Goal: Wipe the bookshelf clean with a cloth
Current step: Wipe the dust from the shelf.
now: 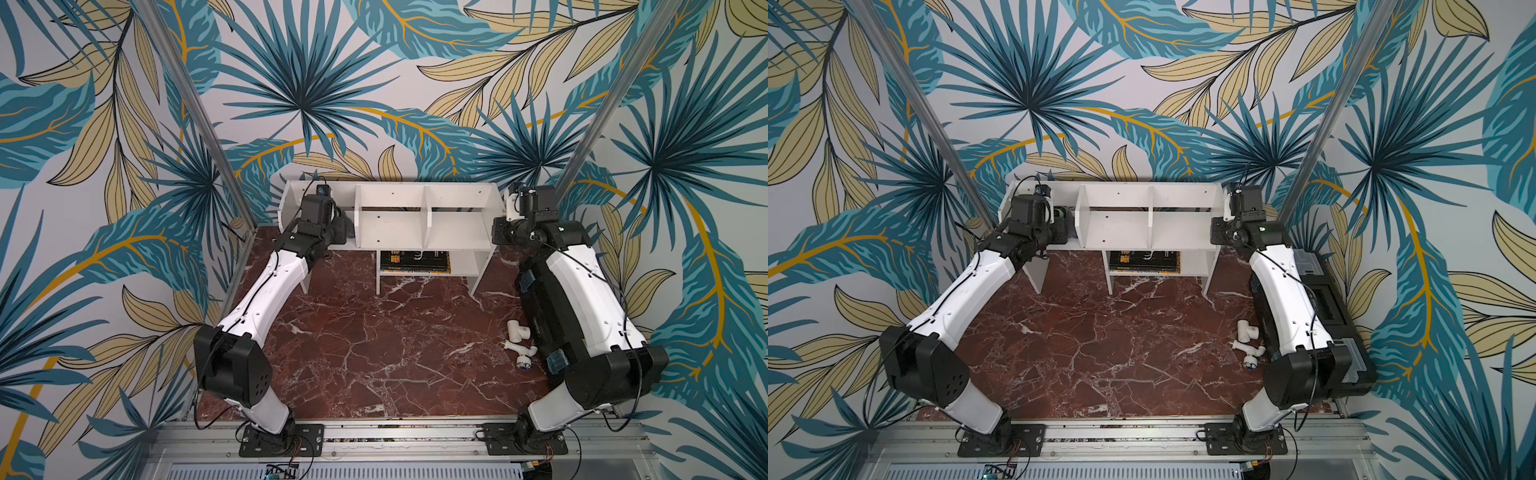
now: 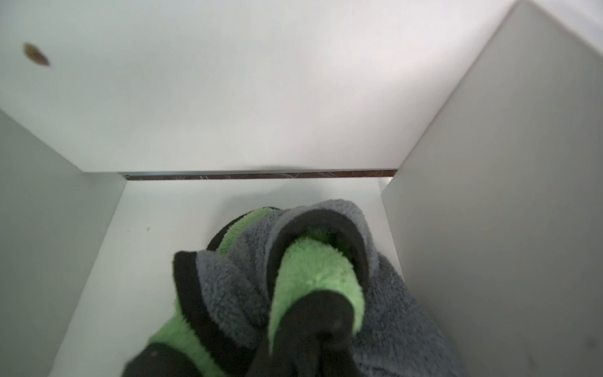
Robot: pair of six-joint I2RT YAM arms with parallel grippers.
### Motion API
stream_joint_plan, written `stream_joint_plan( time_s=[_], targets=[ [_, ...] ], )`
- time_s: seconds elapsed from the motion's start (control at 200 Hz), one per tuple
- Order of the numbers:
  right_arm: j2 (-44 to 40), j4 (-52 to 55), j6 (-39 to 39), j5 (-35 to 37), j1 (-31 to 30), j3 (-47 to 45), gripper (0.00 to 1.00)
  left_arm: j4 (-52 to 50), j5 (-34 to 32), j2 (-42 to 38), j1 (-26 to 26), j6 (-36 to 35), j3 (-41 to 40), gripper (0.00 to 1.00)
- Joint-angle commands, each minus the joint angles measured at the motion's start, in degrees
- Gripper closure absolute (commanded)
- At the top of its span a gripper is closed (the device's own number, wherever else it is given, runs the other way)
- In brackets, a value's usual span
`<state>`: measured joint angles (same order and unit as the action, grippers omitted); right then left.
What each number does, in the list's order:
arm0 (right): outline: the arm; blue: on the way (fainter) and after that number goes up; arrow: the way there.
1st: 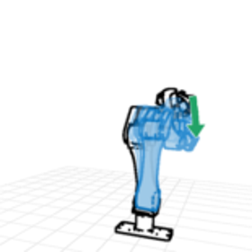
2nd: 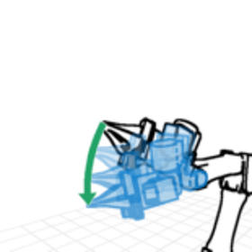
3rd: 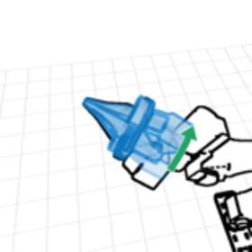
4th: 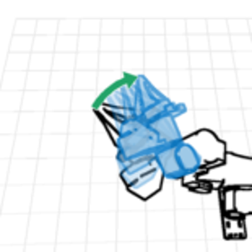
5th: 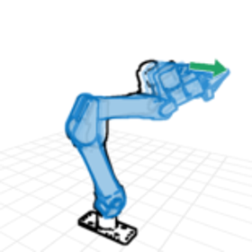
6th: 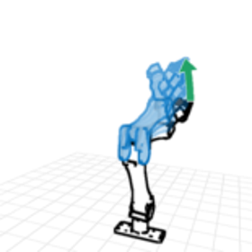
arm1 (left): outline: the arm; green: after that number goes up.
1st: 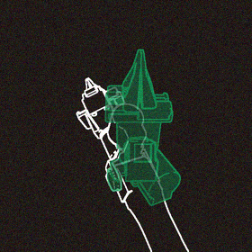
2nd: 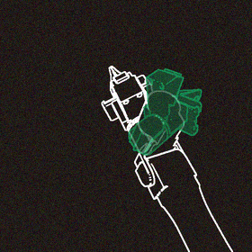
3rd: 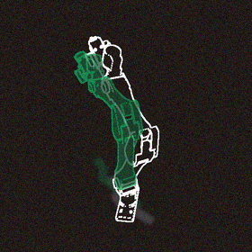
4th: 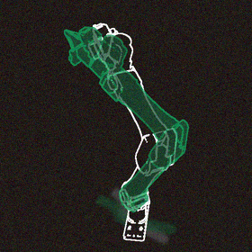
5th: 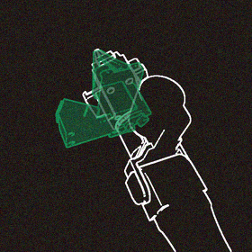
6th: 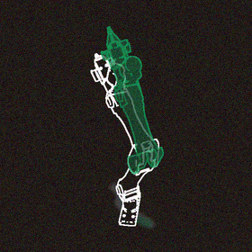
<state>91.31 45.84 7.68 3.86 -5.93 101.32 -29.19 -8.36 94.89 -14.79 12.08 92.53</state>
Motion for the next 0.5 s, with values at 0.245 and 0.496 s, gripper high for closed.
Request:
stream_joint_plan(
  time_s=[0.245, 0.496],
  targets=[
    [2.3, 0.18, 7.26, -5.88, 0.3, 1.88, 1.0, -7.62, -8.87, 3.58, 2.83, 2.61, 9.38, 1.0],
    [3.39, 0.05, 7.25, -5.89, 0.31, 2.91, 1.0, -7.33, -6.73, -2.16, 3.05, 0.3, 5.67, 1.0]
  ],
)
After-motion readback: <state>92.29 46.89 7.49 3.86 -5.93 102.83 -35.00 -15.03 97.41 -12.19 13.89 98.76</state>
